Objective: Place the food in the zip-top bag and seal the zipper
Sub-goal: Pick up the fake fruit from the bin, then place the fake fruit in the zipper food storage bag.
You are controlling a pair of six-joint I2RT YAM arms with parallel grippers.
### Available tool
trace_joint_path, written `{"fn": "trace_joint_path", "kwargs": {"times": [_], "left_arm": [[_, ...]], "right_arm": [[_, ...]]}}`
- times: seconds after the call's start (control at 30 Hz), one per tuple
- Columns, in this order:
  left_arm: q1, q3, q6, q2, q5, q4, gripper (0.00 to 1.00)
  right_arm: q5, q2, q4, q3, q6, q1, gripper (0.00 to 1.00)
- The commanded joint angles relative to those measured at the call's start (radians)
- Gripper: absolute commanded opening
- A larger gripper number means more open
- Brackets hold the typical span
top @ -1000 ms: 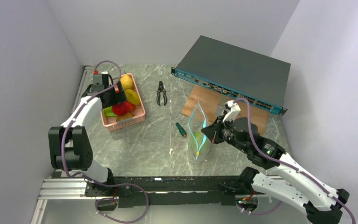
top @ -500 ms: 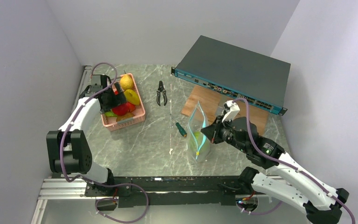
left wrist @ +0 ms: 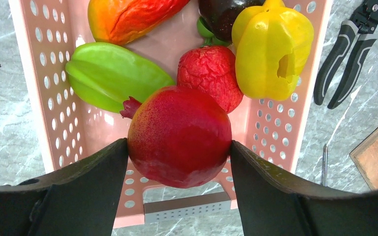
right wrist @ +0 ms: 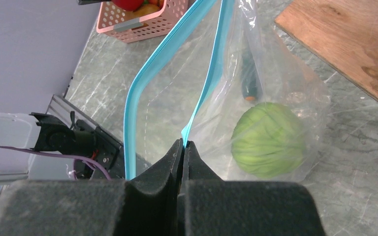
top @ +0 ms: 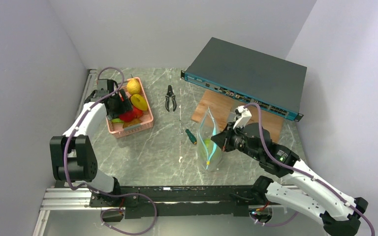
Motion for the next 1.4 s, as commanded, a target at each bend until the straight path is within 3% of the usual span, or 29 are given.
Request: {"fn": "trace_joint_path", "kwargs": {"times": [0.0,0.07,0.2,0.3,0.73,1.03,1.37], "left_arm": [[-0.005,0.023,-0.004,0.002,-0.002,-0.005,0.77],[-0.005,0.025,0.002,0.0,0.0,-0.006,0.71],[-0.006,0.039,0.029,-0.027,-0.002,-0.012,0.4],[-0.014,0.075,0.088,-0.063,0.014,-0.038,0.29],[-0.263,-0.062,0.357,-0.428,0.173,0.158,0.24],[-0.371,-0.198,0.36,-0.578,0.804,0.502,0.23],[-0.498,-0.223,0.282,-0.523,1.008,0.646,0.19]], "right_arm": [[-0.015,-0.001,0.033,0.025,0.012,0.002,0.0],[-0.018,0.005,0.038,0.027,0.011,0.002,0.0],[-0.027,0.016,0.056,0.015,0.014,0.002,0.0],[-0.031,0.026,0.065,0.007,0.018,0.002,0.0],[-0.04,0.072,0.082,0.02,0.007,0.002,0.0],[-0.068,0.129,0.123,0.04,0.009,0.001,0.0],[-0.132,0.212,0.215,0.052,0.03,0.006,0.0]]}}
